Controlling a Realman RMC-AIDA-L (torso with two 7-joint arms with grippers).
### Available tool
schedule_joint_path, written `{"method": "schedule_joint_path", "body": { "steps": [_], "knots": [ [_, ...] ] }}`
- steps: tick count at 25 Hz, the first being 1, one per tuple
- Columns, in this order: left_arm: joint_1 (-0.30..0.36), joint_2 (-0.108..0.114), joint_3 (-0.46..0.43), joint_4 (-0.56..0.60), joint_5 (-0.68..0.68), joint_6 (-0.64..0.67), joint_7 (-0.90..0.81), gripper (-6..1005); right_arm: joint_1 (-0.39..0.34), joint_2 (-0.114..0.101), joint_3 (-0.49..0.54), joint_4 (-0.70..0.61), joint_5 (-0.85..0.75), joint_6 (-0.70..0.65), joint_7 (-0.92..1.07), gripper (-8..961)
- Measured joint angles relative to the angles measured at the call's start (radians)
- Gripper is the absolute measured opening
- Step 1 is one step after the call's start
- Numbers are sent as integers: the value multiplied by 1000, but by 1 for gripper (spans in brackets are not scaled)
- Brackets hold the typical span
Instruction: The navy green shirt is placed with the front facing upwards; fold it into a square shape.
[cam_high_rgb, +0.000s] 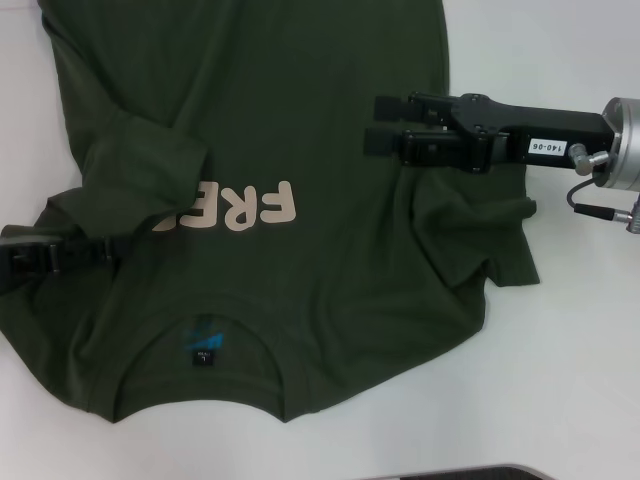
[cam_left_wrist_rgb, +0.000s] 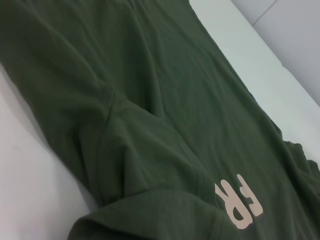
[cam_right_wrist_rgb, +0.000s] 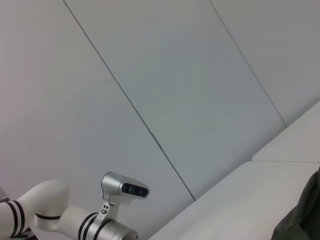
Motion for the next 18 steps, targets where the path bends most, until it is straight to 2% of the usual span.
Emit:
{"method": "schedule_joint_path", "body": {
  "steps": [10, 18],
  "knots": [
    [-3, -2, -1, 4, -5, -8, -13, 627, 0, 0, 0, 0, 0, 2, -2, 912],
    [-6, -4, 17, 9, 1, -41, -33, 342, 0, 0, 0, 0, 0, 2, -2, 911]
  ]
}}
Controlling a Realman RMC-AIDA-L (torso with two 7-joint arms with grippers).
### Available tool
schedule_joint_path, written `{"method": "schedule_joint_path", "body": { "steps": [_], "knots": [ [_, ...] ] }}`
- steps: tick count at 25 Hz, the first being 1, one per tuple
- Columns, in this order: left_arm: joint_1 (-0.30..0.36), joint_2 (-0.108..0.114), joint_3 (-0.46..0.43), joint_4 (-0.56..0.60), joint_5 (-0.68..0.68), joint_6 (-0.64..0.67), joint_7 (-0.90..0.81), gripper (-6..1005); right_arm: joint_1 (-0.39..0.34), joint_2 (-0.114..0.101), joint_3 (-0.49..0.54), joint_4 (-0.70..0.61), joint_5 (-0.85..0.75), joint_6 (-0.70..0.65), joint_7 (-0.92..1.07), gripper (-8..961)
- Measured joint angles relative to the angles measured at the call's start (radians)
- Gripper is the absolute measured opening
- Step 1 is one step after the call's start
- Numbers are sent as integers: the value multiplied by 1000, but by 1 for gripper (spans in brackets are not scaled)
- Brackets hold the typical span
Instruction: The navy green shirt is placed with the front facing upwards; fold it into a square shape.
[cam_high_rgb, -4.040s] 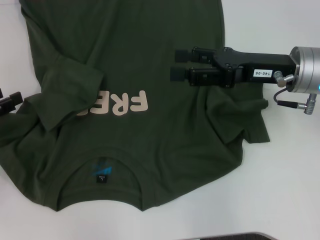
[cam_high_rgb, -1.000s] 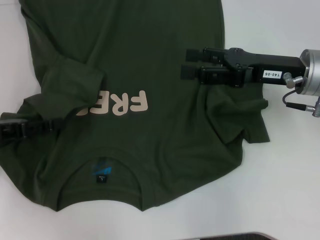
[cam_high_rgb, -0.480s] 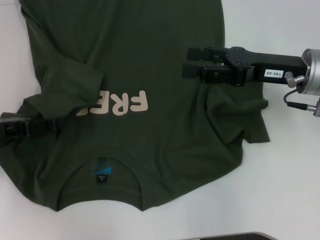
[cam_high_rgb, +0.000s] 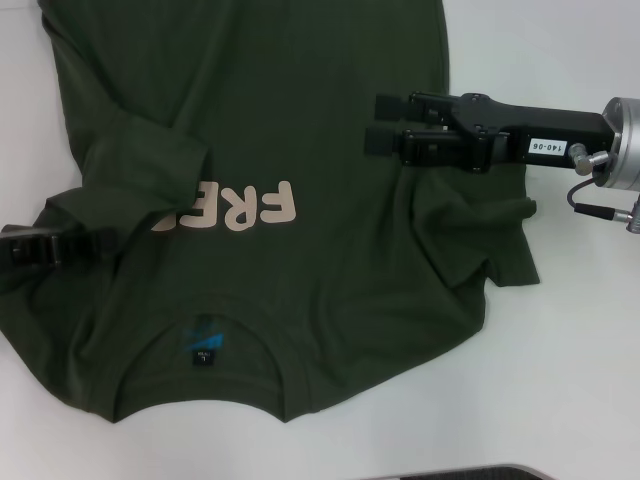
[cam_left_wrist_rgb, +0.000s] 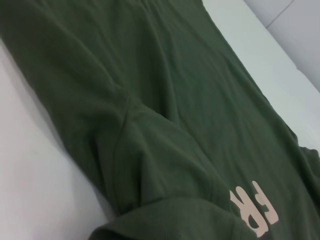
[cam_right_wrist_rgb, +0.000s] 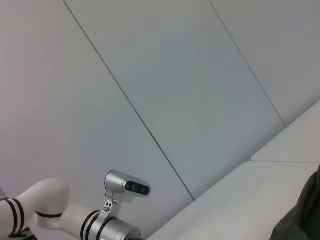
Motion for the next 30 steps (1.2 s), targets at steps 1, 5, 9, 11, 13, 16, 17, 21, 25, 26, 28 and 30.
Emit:
{"method": "schedule_joint_path", "body": {
  "steps": [1, 5, 9, 11, 13, 16, 17, 21, 25, 26, 28, 30],
  "knots": [
    [-1, 1, 0, -1, 0, 0, 0, 313, 0, 0, 0, 0, 0, 0, 0, 911],
    [-2, 1, 2, -1, 0, 2, 0, 197, -1, 0, 0, -1, 0, 0, 0, 910],
    [-5, 2, 2, -3, 0, 20, -14, 42, -3, 0, 0, -1, 0, 1, 0, 910],
    [-8, 3, 2, -5, -5, 43, -24, 3, -3, 0, 0, -1, 0, 2, -1, 910],
    [-15, 0, 2, -6, -11, 74, -40, 3, -3, 0, 0, -1, 0, 2, -1, 910],
    [-26, -8, 2, -11, -12, 87, -64, 3, -3, 0, 0, -1, 0, 2, -2, 910],
    [-30, -10, 1, -16, -14, 88, -71, 3, -3, 0, 0, -1, 0, 2, -2, 909],
    [-46, -17, -2, -44, -25, 81, -84, 2, -3, 0, 1, -2, 0, 3, -2, 909],
    [-61, -28, -3, -84, -27, 63, -85, 2, -3, 0, 2, -1, 0, 3, -2, 909],
    [-62, -31, -2, -89, -27, 58, -85, 2, -3, 0, 2, -1, 0, 3, -2, 909],
    [-65, -37, -2, -104, -27, 50, -85, 2, -3, 0, 2, -1, 0, 3, -2, 908],
    [-66, -41, -4, -113, -28, 48, -84, 2, -3, 0, 2, 0, 0, 3, -2, 908]
  ]
}}
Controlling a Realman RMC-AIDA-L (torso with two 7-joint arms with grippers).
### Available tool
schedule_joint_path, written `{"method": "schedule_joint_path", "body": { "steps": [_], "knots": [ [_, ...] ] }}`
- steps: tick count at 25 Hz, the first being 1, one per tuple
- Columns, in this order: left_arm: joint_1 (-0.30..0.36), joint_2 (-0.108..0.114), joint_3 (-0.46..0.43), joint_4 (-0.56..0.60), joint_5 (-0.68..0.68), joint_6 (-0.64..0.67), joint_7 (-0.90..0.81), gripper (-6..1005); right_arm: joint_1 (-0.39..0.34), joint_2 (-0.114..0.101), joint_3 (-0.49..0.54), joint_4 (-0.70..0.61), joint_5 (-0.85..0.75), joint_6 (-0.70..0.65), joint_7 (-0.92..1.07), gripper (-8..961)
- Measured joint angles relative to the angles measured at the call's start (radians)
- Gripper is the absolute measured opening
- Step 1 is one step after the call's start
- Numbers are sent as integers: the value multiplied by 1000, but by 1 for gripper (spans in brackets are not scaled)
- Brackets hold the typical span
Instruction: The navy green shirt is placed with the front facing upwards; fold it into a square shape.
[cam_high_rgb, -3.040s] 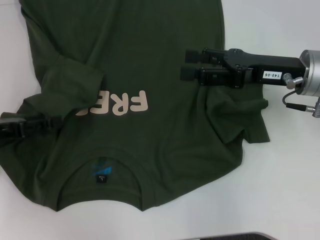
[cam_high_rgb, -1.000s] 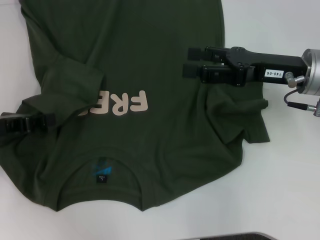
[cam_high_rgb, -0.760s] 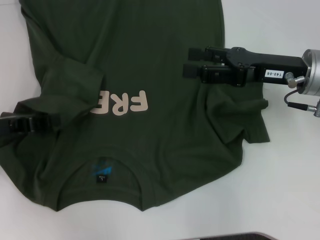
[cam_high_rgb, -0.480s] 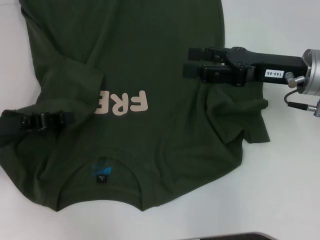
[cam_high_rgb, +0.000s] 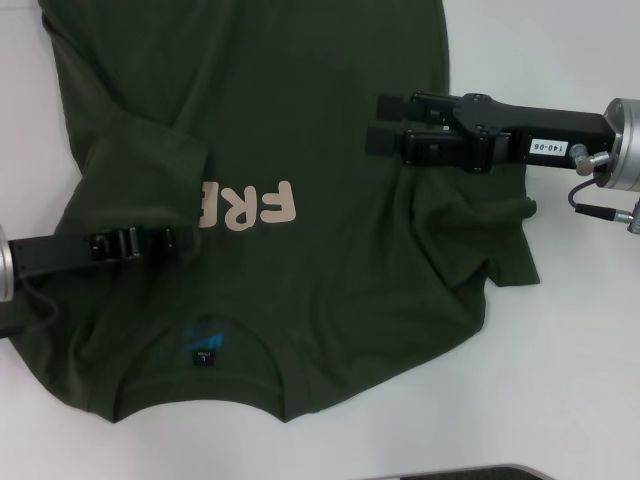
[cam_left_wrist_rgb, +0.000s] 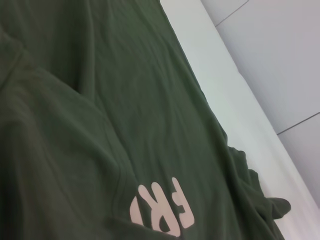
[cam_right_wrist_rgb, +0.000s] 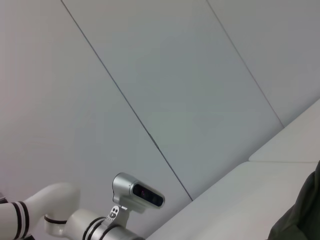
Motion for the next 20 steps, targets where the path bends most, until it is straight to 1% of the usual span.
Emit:
{"method": "schedule_joint_path", "body": {
  "steps": [5, 7, 16, 20],
  "knots": [
    [0, -6, 1, -19, -1, -5, 0, 3, 0, 0, 0, 1, 0, 0, -6, 908],
    [0, -5, -1, -25, -1, -4, 0, 22, -2, 0, 0, 2, 0, 0, -11, 908],
    [10, 5, -6, -13, -1, 19, 5, 106, -8, 0, 7, 2, 0, -2, -11, 907],
    [15, 6, -6, -3, -1, 12, 6, 259, -8, 0, 12, 0, 0, -2, -11, 907]
  ]
}}
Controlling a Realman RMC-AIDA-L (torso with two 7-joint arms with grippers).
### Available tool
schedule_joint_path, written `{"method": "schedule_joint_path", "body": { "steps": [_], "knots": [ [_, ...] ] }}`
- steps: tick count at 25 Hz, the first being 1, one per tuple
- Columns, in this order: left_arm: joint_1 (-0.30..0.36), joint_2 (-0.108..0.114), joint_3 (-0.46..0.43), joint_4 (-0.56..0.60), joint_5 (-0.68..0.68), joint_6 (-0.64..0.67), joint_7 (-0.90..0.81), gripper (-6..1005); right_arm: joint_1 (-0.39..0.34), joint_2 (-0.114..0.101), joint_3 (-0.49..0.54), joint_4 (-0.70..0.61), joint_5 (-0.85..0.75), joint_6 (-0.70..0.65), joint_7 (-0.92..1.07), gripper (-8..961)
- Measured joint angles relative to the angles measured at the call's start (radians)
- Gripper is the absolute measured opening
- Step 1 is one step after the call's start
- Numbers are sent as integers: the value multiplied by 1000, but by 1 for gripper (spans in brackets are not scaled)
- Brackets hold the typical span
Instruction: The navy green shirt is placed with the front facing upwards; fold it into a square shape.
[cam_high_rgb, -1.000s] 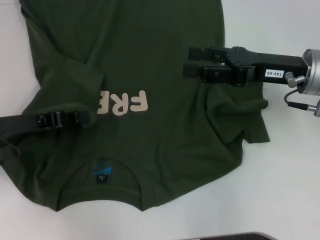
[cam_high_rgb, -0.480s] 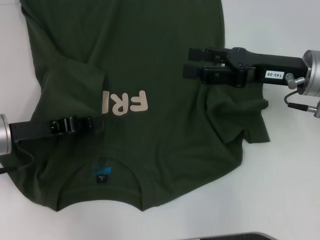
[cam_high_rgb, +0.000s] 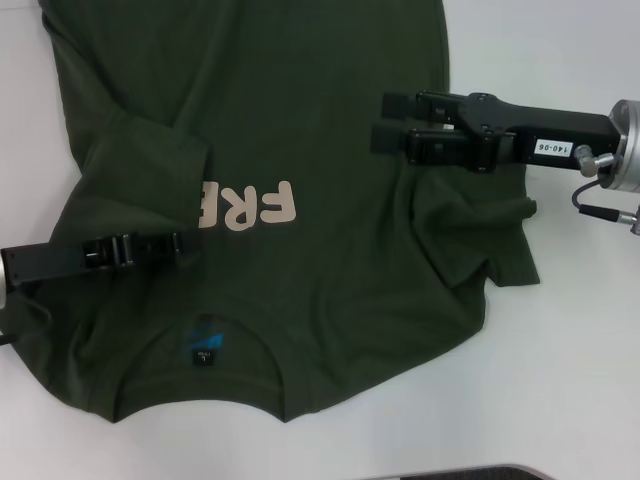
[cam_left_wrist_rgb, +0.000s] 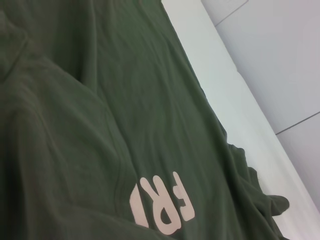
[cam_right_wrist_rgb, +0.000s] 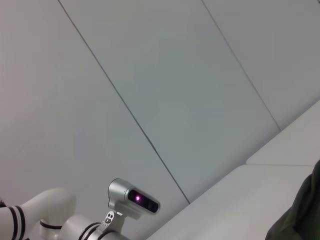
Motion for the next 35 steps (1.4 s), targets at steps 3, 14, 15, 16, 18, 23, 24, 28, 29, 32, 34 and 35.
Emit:
{"method": "schedule_joint_path", "body": {
  "steps": [3, 14, 15, 16, 18, 23, 24, 28, 29, 32, 34, 35],
  "knots": [
    [0, 4, 0, 3, 0, 1, 0, 379, 0, 0, 1, -2, 0, 0, 0, 906],
    [4, 21, 2, 26, 14, 37, -19, 694, 0, -1, 12, -9, 0, 0, 0, 905],
    [6, 25, 2, 28, 15, 38, -22, 715, 1, -2, 12, -9, 0, 0, 0, 905],
    [9, 29, 2, 31, 16, 39, -25, 736, 2, -2, 13, -9, 0, 1, 0, 905],
    [16, 35, 1, 41, 17, 39, -29, 779, 3, -2, 14, -9, 0, 1, 0, 905],
    [38, 41, 0, 82, 27, 46, -38, 894, 7, -4, 23, -9, 0, 2, 0, 905],
    [40, 45, 0, 91, 35, 56, -39, 894, 8, -6, 25, -9, 0, 2, 0, 904],
    [44, 51, -2, 116, 53, 91, -46, 894, 11, -8, 27, -9, 0, 3, 3, 904],
    [48, 52, -3, 129, 54, 110, -48, 895, 11, -9, 28, -9, 0, 3, 3, 904],
    [54, 54, -11, 168, 54, 161, -48, 895, 12, -10, 30, -9, 0, 6, 2, 904],
    [54, 56, -30, 179, 48, 185, -46, 895, 12, -11, 31, -9, 0, 10, 2, 904],
    [52, 58, -41, 180, 43, 196, -43, 895, 12, -11, 32, -9, 0, 10, 2, 903]
  ]
}}
